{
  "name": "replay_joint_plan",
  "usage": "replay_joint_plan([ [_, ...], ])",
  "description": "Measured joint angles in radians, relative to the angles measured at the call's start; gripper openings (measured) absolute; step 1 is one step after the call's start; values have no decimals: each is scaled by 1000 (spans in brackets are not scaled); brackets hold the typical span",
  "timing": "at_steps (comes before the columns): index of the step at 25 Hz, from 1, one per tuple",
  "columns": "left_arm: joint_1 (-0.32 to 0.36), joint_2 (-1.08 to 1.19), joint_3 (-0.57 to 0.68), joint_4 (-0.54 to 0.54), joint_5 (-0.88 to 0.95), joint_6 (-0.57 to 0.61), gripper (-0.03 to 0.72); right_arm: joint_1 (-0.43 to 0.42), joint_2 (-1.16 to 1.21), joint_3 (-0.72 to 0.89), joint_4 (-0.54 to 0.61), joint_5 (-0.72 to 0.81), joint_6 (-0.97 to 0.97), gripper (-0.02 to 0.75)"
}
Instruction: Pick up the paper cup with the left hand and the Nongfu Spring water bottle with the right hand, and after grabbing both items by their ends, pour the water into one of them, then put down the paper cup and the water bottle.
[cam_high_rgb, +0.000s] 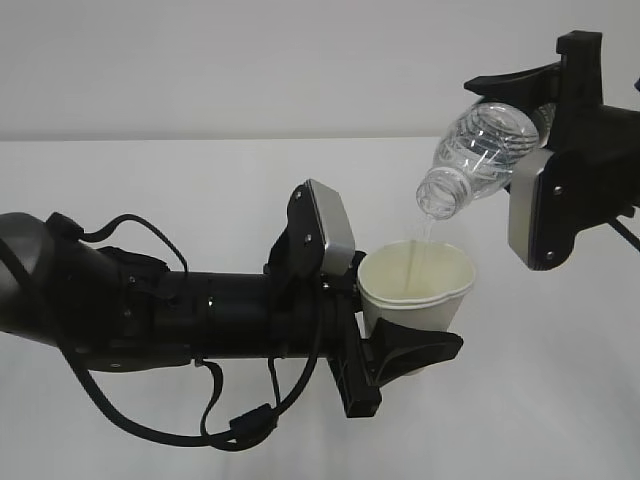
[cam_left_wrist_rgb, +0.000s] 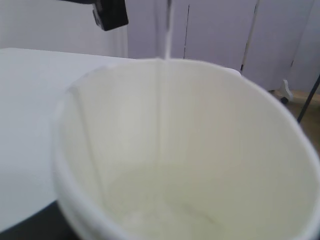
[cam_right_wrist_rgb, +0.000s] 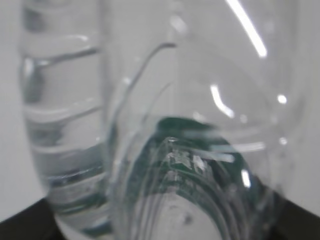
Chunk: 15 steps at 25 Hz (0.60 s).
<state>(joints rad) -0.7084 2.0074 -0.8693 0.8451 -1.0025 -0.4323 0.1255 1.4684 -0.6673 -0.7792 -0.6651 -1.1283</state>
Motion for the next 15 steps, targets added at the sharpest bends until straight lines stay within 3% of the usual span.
replay_joint_plan([
  [15, 0, 0, 0, 0, 0, 0, 426, 0, 0, 0, 0, 0, -2, 494],
])
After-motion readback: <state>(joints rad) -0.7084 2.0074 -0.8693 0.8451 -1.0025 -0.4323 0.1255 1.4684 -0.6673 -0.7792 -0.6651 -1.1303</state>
